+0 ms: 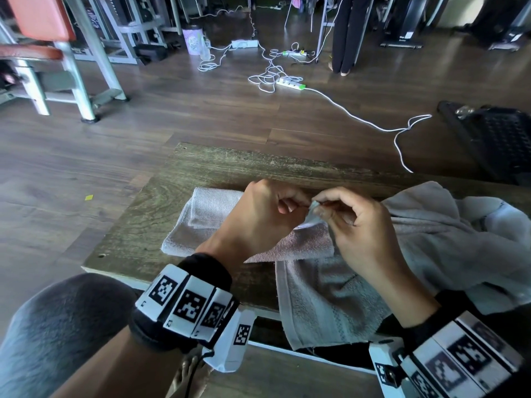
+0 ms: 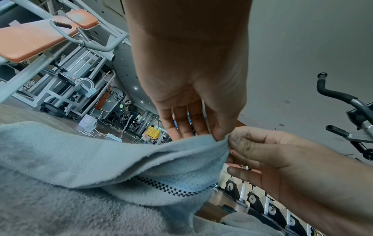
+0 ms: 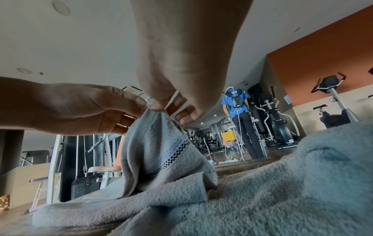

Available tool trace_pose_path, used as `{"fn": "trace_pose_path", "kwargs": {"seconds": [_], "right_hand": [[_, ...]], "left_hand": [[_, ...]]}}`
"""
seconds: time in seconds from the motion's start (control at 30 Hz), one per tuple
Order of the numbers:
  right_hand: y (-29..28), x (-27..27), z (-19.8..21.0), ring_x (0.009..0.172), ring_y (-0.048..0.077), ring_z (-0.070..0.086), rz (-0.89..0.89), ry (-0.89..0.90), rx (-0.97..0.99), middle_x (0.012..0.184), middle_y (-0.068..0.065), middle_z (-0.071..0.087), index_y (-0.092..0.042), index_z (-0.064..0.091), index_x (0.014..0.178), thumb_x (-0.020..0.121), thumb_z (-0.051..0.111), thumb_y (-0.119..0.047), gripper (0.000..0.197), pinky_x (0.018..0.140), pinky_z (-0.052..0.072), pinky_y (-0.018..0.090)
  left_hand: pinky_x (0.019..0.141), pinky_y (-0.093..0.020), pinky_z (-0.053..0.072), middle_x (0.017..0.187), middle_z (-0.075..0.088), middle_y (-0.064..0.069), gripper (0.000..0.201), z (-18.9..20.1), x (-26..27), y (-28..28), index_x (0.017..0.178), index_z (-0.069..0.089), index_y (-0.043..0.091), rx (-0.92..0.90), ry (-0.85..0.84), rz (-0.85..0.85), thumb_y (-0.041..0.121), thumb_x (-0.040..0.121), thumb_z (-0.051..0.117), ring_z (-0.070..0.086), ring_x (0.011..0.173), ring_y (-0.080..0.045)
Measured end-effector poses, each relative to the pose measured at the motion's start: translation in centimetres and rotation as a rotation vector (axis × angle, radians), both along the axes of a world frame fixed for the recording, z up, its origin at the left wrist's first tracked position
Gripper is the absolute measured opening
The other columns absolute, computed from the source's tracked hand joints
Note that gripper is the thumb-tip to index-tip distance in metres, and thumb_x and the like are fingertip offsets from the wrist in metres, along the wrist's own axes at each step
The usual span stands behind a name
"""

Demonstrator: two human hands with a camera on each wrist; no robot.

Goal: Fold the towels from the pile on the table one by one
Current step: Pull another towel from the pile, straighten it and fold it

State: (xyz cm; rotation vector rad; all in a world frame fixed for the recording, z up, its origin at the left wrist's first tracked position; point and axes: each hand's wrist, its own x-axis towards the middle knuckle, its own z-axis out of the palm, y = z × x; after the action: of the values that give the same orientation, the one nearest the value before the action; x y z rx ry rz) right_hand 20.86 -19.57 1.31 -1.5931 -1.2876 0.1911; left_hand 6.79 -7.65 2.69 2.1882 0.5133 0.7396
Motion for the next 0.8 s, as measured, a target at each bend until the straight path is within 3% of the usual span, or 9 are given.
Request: {"fn": "trace_pose_path", "kwargs": {"seconds": [0.17, 0.3, 0.37, 0.6, 0.8], "right_hand": [[-0.1, -0.1, 0.2, 0.085, -0.006, 0.065, -0.009, -0.082, -0.023, 0.089, -0.013, 0.071, -0.016, 0.073, 0.098, 0.088, 0.072, -0.009, 0.012, 0.07, 0.045, 0.006], [0.0, 0.0, 0.3, 0.08, 0.003, 0.064, -0.084, -0.144, 0.005, 0.089, -0.014, 0.068, -0.018, 0.068, 0.095, 0.09, 0.07, -0.016, 0.006, 0.068, 0.05, 0.025], [0.0, 0.0, 0.3, 0.078, 0.004, 0.063, -0.106, -0.145, 0.021, 0.088, -0.011, 0.067, -0.017, 0.067, 0.095, 0.091, 0.068, -0.015, 0.005, 0.067, 0.05, 0.028], [-0.3, -0.5, 0.8, 0.08, 0.006, 0.061, -0.08, -0.125, 0.042, 0.086, -0.009, 0.066, -0.015, 0.066, 0.095, 0.091, 0.067, -0.015, 0.004, 0.066, 0.048, 0.02], [-0.6, -0.4, 1.5, 0.078, -0.002, 0.058, -0.079, -0.103, 0.11, 0.086, -0.006, 0.065, -0.01, 0.066, 0.094, 0.091, 0.066, -0.01, 0.003, 0.068, 0.04, 0.005]], "left_hand": [[0.063, -0.03, 0.054, 0.075, 0.072, 0.005, 0.011, -0.1, -0.1, 0.2, 0.086, 0.077, 0.017, 0.03, 0.006, -0.017, 0.009, 0.082, 0.071, 0.064, 0.066, -0.015], [0.062, -0.017, 0.047, 0.076, 0.066, 0.012, 0.01, 0.3, 0.2, -0.5, 0.092, 0.07, 0.015, 0.044, -0.064, -0.004, 0.009, 0.085, 0.07, 0.062, 0.066, -0.009], [0.065, -0.014, 0.044, 0.077, 0.063, 0.012, 0.01, 0.8, 0.2, -0.7, 0.09, 0.065, 0.013, 0.036, -0.091, -0.022, 0.009, 0.084, 0.072, 0.061, 0.069, -0.008], [0.069, -0.031, 0.049, 0.081, 0.068, 0.009, 0.009, 0.3, -0.7, 0.1, 0.083, 0.072, 0.022, 0.205, -0.016, 0.06, 0.023, 0.077, 0.079, 0.063, 0.074, -0.009], [0.066, -0.035, 0.051, 0.082, 0.072, 0.008, 0.023, -0.9, -3.3, 1.8, 0.081, 0.076, 0.021, 0.271, 0.198, 0.201, 0.042, 0.08, 0.066, 0.065, 0.071, -0.016]]}}
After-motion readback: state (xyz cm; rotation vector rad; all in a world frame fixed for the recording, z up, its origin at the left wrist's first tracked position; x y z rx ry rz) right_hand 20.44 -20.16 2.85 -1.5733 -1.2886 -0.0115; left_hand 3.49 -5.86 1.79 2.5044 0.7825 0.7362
